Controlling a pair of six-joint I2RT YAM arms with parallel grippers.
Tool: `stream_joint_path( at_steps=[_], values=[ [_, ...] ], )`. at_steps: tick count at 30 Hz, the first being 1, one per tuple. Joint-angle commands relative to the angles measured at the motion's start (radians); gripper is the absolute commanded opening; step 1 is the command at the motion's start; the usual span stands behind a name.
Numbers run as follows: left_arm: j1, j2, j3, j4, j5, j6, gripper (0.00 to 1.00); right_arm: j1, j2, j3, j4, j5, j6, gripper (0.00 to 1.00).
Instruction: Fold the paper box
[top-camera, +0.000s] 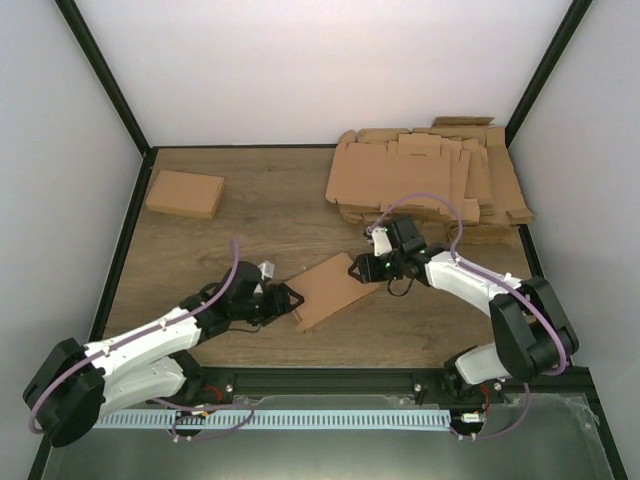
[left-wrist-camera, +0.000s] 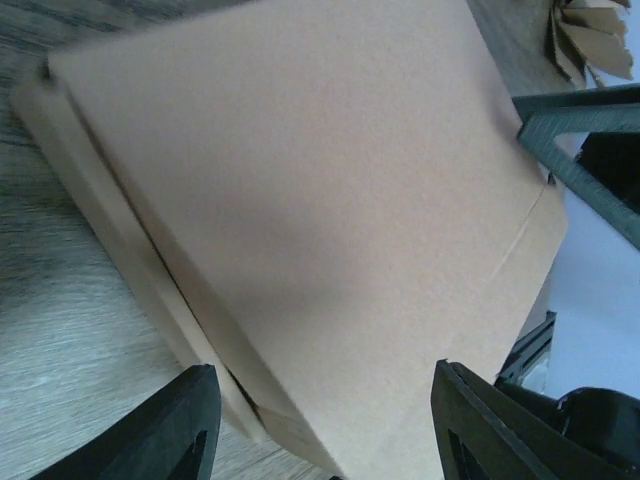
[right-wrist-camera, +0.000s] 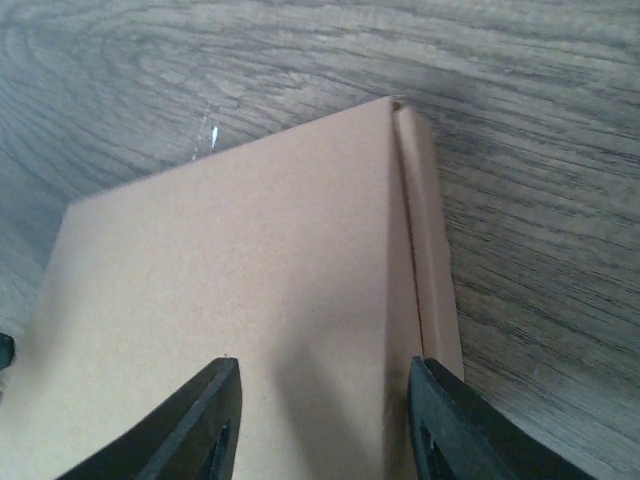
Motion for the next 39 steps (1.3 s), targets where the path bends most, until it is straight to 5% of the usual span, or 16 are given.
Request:
stream_joint_path(
  at_steps=[1,5,11,19,25,39],
  values=[
    [0.004,0.026,-0.019,0.136,0.023,-0.111,0.59,0.009,0.016,-0.005,0.009,0.013,0.004,0.46],
    [0.004,0.047,-0.017,0.142,0.031,-0.103,0.48,0.011,0.012,-0.011,0.012,-0.004,0.010,0.32],
    [0.004,0.077,-0.025,0.146,0.022,-0.101,0.38,0.014,0.020,-0.029,0.015,-0.054,0.035,0.26],
    [0.004,0.085,-0.008,0.090,-0.034,-0.063,0.37,0.014,0.002,-0.055,0.012,-0.067,0.089,0.25],
    [0.007,0.110,-0.009,0.064,-0.057,-0.023,0.32,0.016,0.038,-0.099,0.035,-0.002,0.093,0.15],
    [0.076,0.120,-0.008,0.080,0.012,0.006,0.20,0.033,0.014,-0.120,0.065,0.045,0.119,0.14]
  ],
)
